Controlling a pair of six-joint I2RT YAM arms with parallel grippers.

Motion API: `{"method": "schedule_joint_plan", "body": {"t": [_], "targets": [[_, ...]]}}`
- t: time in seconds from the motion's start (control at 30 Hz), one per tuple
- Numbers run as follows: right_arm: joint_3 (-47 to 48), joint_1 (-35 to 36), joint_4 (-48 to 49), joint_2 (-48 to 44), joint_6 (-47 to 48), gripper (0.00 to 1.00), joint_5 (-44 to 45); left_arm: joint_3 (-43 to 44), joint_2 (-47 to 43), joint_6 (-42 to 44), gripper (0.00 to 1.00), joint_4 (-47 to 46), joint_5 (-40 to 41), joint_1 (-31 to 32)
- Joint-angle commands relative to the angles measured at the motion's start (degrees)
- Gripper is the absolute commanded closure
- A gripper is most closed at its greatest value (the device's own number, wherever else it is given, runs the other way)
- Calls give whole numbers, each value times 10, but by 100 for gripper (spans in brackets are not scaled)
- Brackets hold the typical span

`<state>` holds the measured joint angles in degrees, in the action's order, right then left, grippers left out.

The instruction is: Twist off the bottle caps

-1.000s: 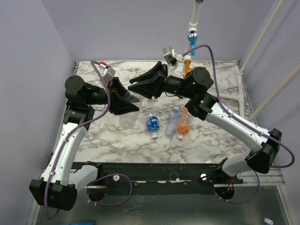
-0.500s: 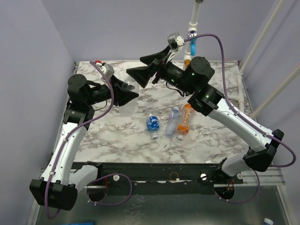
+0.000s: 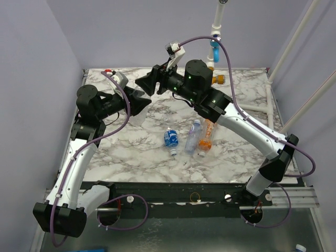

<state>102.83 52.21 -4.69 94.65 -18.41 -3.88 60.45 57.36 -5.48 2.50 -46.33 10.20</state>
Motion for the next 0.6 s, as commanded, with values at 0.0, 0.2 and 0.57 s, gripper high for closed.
{"method": "schedule_joint_plan", "body": {"t": [0.0,0.2,0.57], "targets": [[15,5,5,1,-3,39,-4,-11,-8,4,95,0,15,3],[9,6,11,7,-17,66,-12,-12,-7,2,95,0,15,6],[-73,-12,77,-62,21,99,-139,26,-4,-77,92,0,-135,8]]}}
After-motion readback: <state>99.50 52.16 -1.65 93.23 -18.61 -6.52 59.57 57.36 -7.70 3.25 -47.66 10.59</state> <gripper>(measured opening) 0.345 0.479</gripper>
